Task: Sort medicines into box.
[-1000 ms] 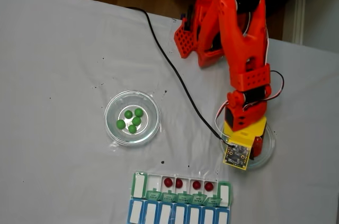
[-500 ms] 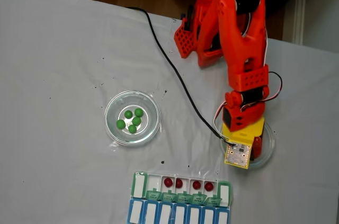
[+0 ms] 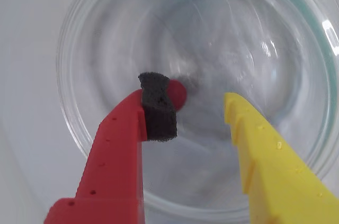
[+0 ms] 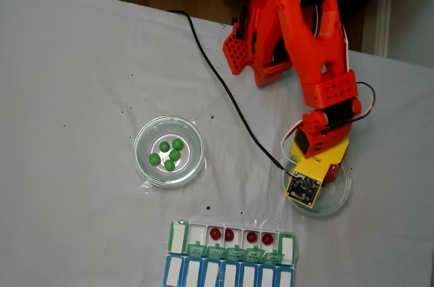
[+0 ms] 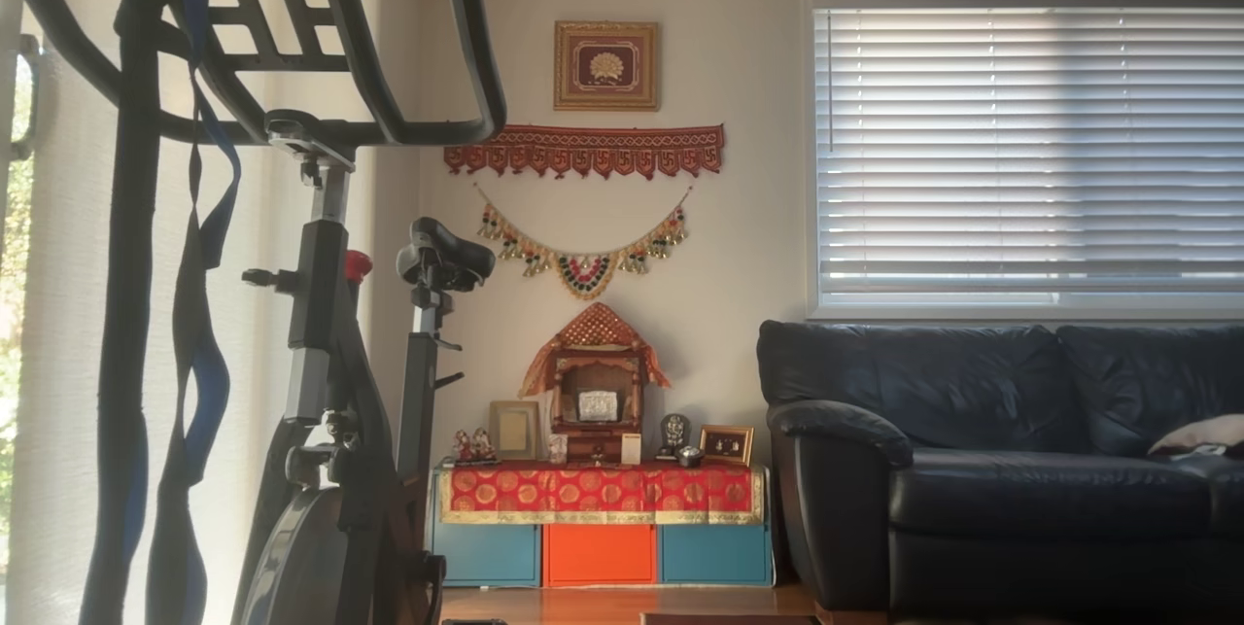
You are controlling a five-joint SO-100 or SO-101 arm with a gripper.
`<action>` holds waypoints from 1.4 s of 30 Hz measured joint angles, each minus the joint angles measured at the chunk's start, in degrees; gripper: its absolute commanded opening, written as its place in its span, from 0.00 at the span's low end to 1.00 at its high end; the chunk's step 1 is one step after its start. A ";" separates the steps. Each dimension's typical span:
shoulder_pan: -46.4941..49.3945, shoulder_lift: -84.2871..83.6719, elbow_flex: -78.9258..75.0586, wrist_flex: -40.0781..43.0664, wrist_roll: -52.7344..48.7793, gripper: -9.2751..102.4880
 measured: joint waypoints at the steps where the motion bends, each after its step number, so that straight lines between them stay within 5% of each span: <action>1: -0.26 0.00 -0.53 1.05 0.62 0.23; 22: -2.11 -9.14 -10.99 5.54 26.72 0.21; 42: -0.35 -13.97 -15.82 7.65 33.05 0.25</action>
